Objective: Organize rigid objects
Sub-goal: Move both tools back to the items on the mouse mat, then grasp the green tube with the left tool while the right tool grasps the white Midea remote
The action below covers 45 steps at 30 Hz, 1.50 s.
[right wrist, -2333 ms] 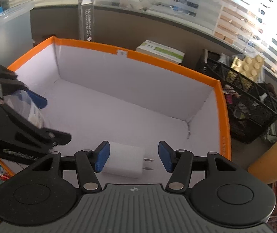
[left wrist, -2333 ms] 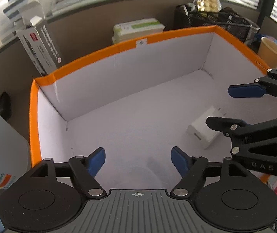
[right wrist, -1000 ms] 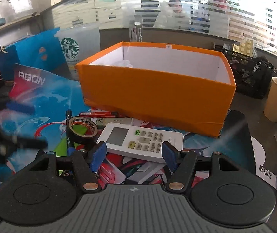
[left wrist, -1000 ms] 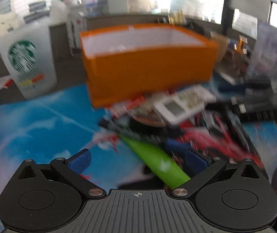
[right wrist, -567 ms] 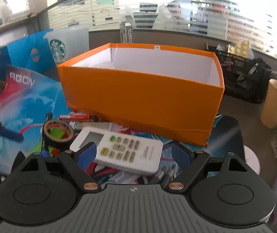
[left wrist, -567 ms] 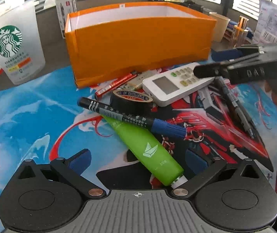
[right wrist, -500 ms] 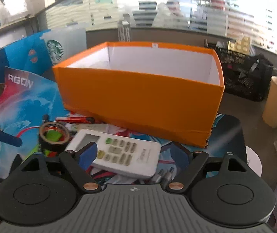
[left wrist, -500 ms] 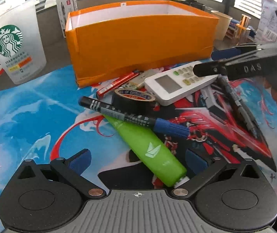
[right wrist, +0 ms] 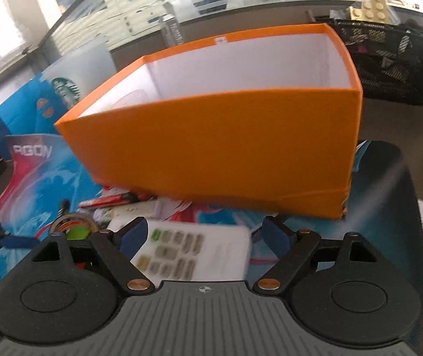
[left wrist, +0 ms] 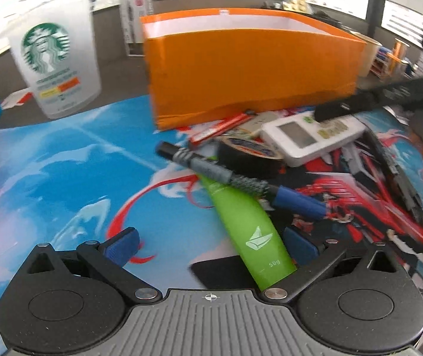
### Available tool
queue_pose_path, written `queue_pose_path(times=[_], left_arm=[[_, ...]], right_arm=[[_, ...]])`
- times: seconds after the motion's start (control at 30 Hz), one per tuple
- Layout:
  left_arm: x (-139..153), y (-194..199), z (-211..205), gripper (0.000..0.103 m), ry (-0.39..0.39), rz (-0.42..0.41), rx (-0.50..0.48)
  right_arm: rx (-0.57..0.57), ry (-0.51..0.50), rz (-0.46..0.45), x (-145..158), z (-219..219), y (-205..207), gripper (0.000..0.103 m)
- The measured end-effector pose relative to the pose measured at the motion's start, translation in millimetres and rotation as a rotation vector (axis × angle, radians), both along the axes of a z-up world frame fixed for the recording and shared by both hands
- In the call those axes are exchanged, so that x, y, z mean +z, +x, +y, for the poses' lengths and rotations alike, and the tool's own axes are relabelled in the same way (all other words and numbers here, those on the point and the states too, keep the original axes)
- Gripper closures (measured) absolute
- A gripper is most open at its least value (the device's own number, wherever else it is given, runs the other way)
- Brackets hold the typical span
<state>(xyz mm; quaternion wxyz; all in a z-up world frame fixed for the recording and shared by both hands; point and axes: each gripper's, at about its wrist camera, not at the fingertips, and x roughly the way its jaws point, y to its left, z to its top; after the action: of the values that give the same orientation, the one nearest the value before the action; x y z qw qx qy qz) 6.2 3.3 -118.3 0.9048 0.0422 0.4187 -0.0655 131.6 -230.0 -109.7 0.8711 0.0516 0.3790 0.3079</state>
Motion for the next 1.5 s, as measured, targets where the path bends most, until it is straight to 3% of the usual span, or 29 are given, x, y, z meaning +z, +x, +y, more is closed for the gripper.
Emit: queue_pose_path(times=[0.17,0.33,0.5,0.57,0.7,0.8,0.87,0.93,0.97,1.03,1.1,1.5], left_arm=[[-1,-2,19,0.0,-0.002,-0.016,0.057],[-2,1,32,0.0,-0.002,-0.026,0.086],[-3,5,38,0.0,-0.004,-0.035,0.075],[-3,5,38,0.0,-0.004,-0.04,0.068],[-4,5,37,0.0,-0.005,-0.053,0.055],[-5,5,35,0.0,-0.01,-0.069,0.036],[-6,5,33,0.001,-0.014,-0.081,0.014],[-6,5,30,0.006,-0.017,-0.098,-0.015],[-5,4,29,0.015,-0.02,-0.108,-0.028],[-3,3,25,0.038,-0.027,-0.13,-0.066],[-1,3,21,0.072,-0.029,-0.141,-0.088],[10,-1,29,0.073,-0.033,-0.088,-0.125]], right_arm=[[0.033,-0.081,-0.032,2,11,-35,0.017],[0.181,-0.24,-0.108,1,34,-76,0.016],[0.244,-0.388,-0.268,0,52,-76,0.017],[0.309,-0.358,-0.272,0,50,-65,0.016],[0.351,-0.29,-0.19,-1,49,-47,0.018],[0.351,-0.285,-0.179,3,55,-54,0.034],[0.309,-0.305,-0.165,5,61,-60,0.037],[0.253,-0.312,-0.142,6,65,-63,0.038],[0.234,-0.32,-0.147,6,67,-66,0.041],[0.205,-0.32,-0.151,6,70,-72,0.044],[0.183,-0.323,-0.164,6,72,-78,0.047],[0.101,-0.278,-0.16,9,70,-88,0.051]])
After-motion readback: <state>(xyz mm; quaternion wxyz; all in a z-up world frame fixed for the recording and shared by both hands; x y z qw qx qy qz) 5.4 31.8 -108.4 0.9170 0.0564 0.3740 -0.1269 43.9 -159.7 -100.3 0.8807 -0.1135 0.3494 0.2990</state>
